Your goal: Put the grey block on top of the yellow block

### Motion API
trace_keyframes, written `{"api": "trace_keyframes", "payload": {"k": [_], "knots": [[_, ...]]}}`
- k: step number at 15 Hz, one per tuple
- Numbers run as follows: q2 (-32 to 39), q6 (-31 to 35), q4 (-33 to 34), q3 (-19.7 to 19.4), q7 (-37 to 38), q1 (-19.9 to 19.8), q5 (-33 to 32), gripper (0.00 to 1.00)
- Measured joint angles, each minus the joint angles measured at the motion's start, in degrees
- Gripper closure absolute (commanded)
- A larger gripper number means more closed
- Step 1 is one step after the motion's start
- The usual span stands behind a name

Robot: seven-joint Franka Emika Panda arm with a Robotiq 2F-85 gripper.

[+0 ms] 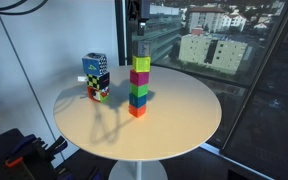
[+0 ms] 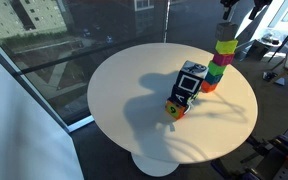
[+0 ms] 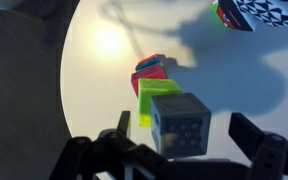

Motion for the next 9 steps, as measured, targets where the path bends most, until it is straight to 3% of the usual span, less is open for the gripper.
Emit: {"api": "trace_keyframes", "payload": {"k": [9], "knots": [[-4.3, -6.05, 0.0, 0.0, -3.62, -0.05, -0.1, 0.0]]}}
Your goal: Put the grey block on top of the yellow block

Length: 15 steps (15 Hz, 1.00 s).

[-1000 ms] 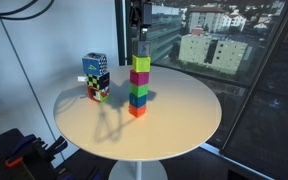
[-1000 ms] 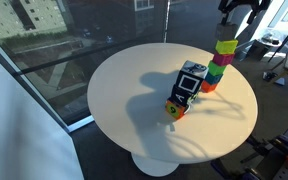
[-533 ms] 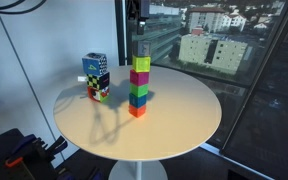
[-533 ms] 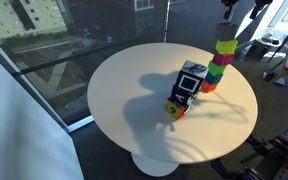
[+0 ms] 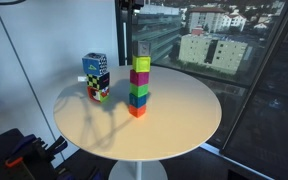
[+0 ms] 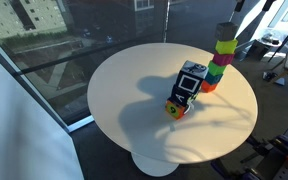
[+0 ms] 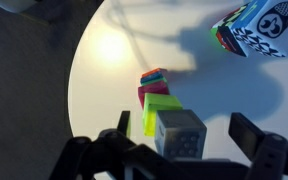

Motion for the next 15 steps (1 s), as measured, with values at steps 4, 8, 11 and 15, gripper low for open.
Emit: {"api": "trace_keyframes", "payload": {"k": [4, 8, 11, 15], "knots": [[-1.8, -1.29, 0.0, 0.0, -1.63, -0.15, -0.2, 0.0], [-3.48, -2.09, -0.12, 0.0, -3.73, -0.19, -0.61, 0.0], [-4.88, -2.1, -0.41, 0.0, -6.56, -0.34, -0.63, 0.0], [-7.13, -2.05, -1.18, 0.0, -10.72, -0.59, -0.58, 0.0]]}}
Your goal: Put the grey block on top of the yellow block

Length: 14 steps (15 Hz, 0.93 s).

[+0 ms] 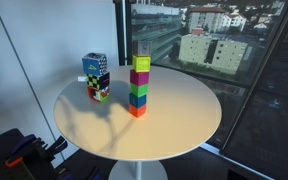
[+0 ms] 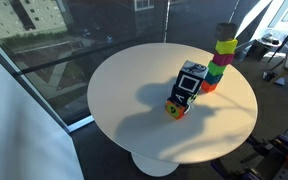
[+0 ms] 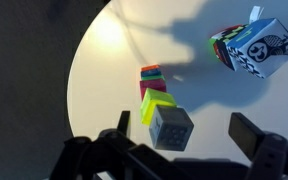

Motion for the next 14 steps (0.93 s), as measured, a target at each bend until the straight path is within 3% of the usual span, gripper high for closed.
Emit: {"api": "trace_keyframes", "payload": {"k": [14], "knots": [[-4.99, 3.24, -5.38, 0.0, -3.05, -0.11, 0.58, 0.0]]}}
